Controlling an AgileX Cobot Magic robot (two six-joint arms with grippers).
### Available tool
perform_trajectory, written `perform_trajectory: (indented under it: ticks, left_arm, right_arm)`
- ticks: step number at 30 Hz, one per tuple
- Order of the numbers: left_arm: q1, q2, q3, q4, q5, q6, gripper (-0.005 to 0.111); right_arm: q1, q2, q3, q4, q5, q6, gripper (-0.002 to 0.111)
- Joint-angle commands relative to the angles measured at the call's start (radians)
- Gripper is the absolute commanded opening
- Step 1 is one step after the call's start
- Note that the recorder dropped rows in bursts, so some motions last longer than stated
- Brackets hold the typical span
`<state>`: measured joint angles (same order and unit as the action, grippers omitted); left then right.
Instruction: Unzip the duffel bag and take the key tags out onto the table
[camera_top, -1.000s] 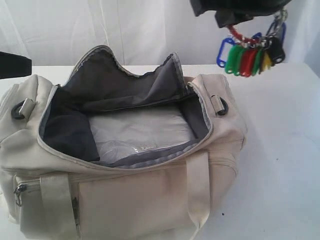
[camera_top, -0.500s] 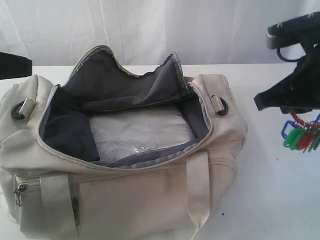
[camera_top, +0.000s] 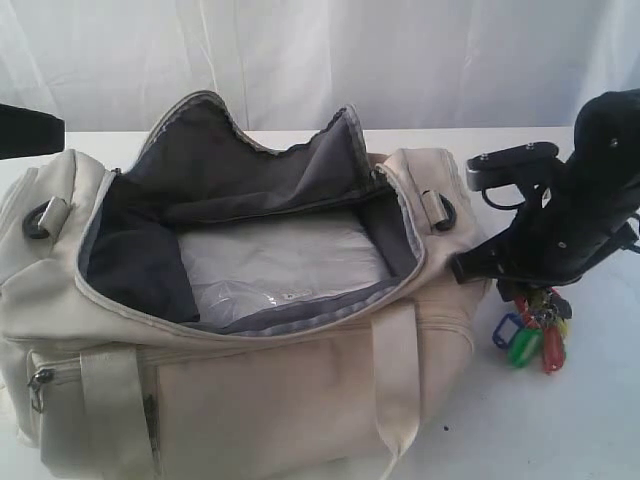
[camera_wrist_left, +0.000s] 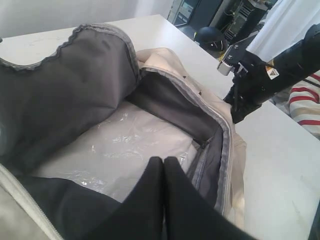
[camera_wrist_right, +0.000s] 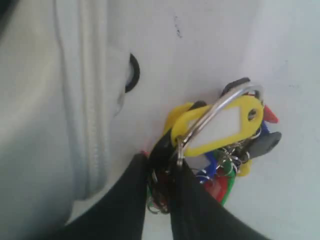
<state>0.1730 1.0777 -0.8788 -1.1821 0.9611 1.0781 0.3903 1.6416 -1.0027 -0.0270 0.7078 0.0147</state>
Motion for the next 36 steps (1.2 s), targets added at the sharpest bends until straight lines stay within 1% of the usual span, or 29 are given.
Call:
perform_trajectory:
  ticks: [1, 4, 6, 10, 12, 13, 17, 18, 21, 23, 25, 26, 27, 29, 30, 33, 36]
  left_arm:
    - [0.003, -0.012, 0.004, -0.027, 0.018, 0.002, 0.0]
    - [0.003, -0.012, 0.004, -0.027, 0.015, 0.002, 0.0]
    - [0.003, -0.012, 0.004, -0.027, 0.015, 0.002, 0.0]
    - [0.003, -0.012, 0.004, -0.027, 0.015, 0.002, 0.0]
    - [0.003, -0.012, 0.004, -0.027, 0.015, 0.002, 0.0]
    - [0.003, -0.012, 0.004, -0.027, 0.015, 0.002, 0.0]
    - [0.003, -0.012, 0.004, -0.027, 0.018, 0.002, 0.0]
    - [0.003, -0.012, 0.004, -0.024, 0.018, 0.002, 0.0]
    - [0.003, -0.012, 0.019, -0.017, 0.018, 0.051, 0.0]
    - [0.003, -0.012, 0.046, -0.012, 0.018, 0.046, 0.0]
    - [0.003, -0.04, 0.09, -0.01, 0.02, 0.036, 0.0]
    - [0.003, -0.081, 0.119, -0.01, 0.02, 0.036, 0.0]
    - [0.003, -0.108, 0.135, -0.01, 0.015, 0.036, 0.0]
    - [0.003, -0.204, 0.175, 0.026, -0.028, 0.036, 0.0]
    - [0.003, -0.263, 0.184, 0.065, -0.094, 0.041, 0.0]
    - [0.003, -0.315, 0.188, 0.123, -0.177, 0.039, 0.0]
    - [0.003, -0.336, 0.188, 0.127, -0.184, 0.039, 0.0]
  right_arm:
    - [-0.002, 0.026, 0.005, 0.038, -0.041, -0.021, 0.0]
    - [-0.002, 0.03, 0.005, 0.055, -0.045, -0.021, 0.001]
    - [-0.002, 0.03, 0.005, 0.095, -0.034, -0.039, 0.006]
    - [-0.002, 0.03, 0.005, 0.275, -0.005, -0.165, 0.028]
    - [-0.002, 0.03, 0.005, 0.33, 0.01, -0.199, 0.035]
    - [-0.002, 0.028, 0.005, 0.366, 0.024, -0.231, 0.041]
    - [-0.002, -0.028, 0.003, 0.366, 0.081, -0.248, 0.05]
    - [-0.002, -0.046, 0.001, 0.366, 0.091, -0.248, 0.051]
    - [-0.002, -0.157, 0.001, 0.347, 0.166, -0.246, 0.051]
    - [-0.002, -0.246, 0.001, 0.294, 0.24, -0.246, 0.046]
    - [-0.002, -0.358, 0.005, 0.262, 0.294, -0.231, 0.029]
    - [-0.002, -0.429, 0.011, 0.262, 0.295, -0.231, 0.013]
    - [-0.002, -0.486, 0.016, 0.262, 0.287, -0.231, -0.001]
    - [-0.002, -0.617, 0.034, 0.258, 0.238, -0.224, 0.0]
    - [-0.002, -0.687, 0.045, 0.256, 0.171, -0.224, 0.0]
    - [-0.002, -0.765, 0.057, 0.254, 0.068, -0.224, 0.0]
    - [-0.002, -0.814, 0.057, 0.268, 0.044, -0.211, 0.0]
